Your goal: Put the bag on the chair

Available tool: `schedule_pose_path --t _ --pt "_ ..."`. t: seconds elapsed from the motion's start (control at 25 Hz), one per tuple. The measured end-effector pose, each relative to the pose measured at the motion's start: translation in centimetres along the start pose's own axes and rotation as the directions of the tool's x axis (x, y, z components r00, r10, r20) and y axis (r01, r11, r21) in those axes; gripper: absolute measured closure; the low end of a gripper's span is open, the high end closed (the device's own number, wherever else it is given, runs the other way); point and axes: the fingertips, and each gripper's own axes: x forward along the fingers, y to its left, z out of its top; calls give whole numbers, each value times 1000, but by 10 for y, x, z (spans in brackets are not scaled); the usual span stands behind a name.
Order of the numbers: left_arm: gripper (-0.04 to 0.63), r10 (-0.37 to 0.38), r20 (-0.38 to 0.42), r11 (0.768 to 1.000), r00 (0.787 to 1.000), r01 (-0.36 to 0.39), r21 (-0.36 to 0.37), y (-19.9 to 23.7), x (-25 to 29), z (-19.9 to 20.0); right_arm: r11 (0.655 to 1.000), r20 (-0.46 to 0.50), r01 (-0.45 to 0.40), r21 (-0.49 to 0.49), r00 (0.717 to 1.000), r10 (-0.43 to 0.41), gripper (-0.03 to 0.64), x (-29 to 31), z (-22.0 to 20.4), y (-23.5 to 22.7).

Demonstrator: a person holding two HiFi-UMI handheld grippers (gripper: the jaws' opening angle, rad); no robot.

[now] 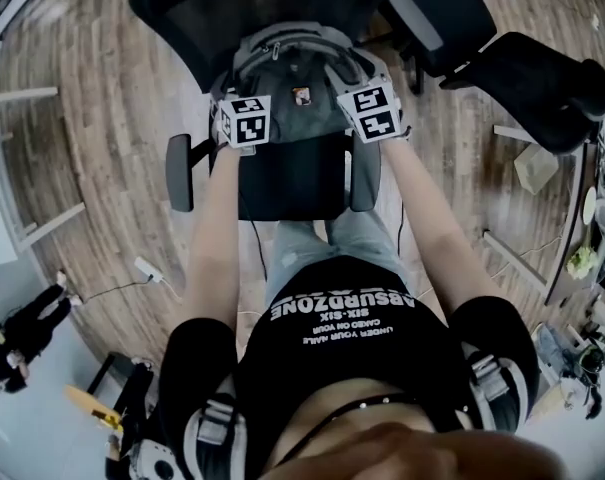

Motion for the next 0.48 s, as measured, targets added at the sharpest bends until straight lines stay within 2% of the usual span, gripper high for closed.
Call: schedule_pose_path --t 0.12,0.2,0.32,0.4,0.48 --pt "325 8 92 1000 996 -9 11 0 -30 17 999 30 -9 48 1000 7 405 -23 2 9" --pt "325 -28 142 1000 990 29 -5 -6 -53 26 997 56 -25 71 998 21 419 -39 5 19" --pt "327 -132 189 989 973 142 -40 -23 -87 35 992 123 -49 115 992 35 529 -66 17 30" --pt "340 -167 226 982 960 182 -48 -31 -111 40 988 169 -60 141 985 36 561 -87 25 37" --pt "383 -184 252 978 950 202 -46 -35 -135 42 984 232 -74 165 972 34 590 -111 33 44"
